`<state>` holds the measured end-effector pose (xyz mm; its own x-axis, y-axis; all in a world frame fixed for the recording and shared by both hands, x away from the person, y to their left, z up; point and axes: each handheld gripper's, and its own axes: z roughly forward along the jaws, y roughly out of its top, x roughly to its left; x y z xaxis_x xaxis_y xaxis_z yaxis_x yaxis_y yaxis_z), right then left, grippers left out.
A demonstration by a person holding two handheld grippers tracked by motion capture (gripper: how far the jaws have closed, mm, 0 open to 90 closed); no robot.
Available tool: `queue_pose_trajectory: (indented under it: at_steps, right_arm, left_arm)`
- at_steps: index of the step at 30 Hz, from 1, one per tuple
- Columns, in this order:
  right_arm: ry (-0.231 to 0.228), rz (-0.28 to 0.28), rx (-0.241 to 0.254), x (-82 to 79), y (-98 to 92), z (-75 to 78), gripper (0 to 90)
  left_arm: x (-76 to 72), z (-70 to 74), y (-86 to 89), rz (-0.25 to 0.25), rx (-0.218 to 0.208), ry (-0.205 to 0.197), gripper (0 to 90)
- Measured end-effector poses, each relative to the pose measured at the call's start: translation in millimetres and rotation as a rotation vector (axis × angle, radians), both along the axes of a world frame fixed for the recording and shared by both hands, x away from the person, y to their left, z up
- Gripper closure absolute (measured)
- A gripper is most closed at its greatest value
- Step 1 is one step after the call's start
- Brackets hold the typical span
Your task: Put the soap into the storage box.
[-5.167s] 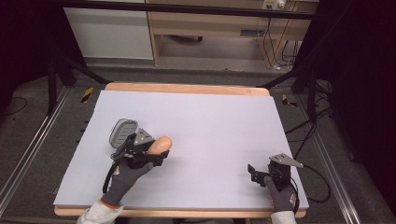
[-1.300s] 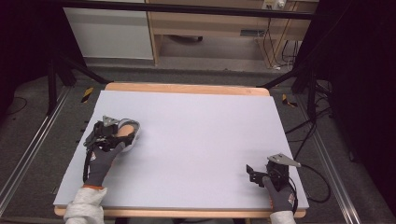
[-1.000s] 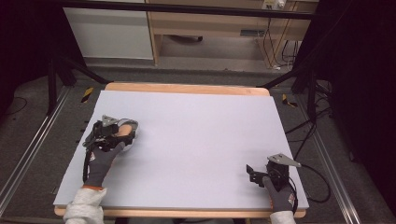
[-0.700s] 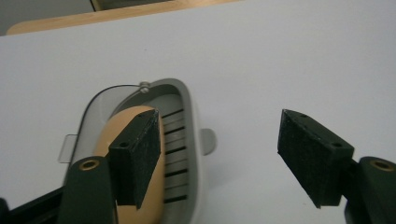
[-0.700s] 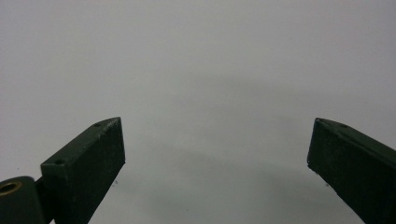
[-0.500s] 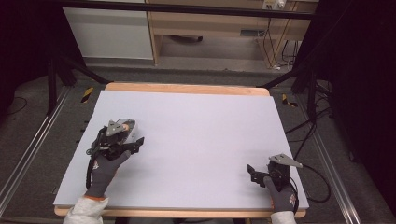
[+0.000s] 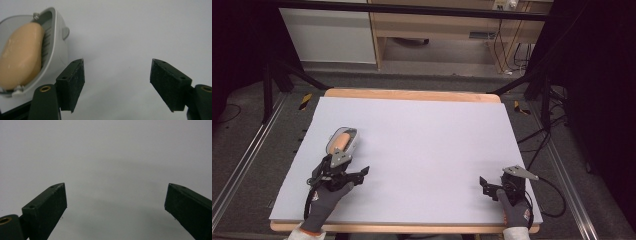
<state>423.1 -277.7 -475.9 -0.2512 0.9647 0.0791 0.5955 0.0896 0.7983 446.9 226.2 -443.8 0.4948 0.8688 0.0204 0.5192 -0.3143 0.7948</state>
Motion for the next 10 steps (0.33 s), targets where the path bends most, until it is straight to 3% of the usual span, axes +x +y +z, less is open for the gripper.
queue_pose_trajectory:
  at_steps: [3, 10]
  right_arm:
    - [-0.002, -0.005, -0.003, 0.1, -1.2, -0.2, 4.4]
    - [0.003, -0.004, -0.001, 0.3, -1.4, -0.5, 4.4]
  left_arm:
    - [-10.0, -10.9, 5.3, -0.009, 0.022, 0.029, 26.2]
    - [-20.4, -18.0, 15.1, -0.007, 0.035, 0.040, 25.0]
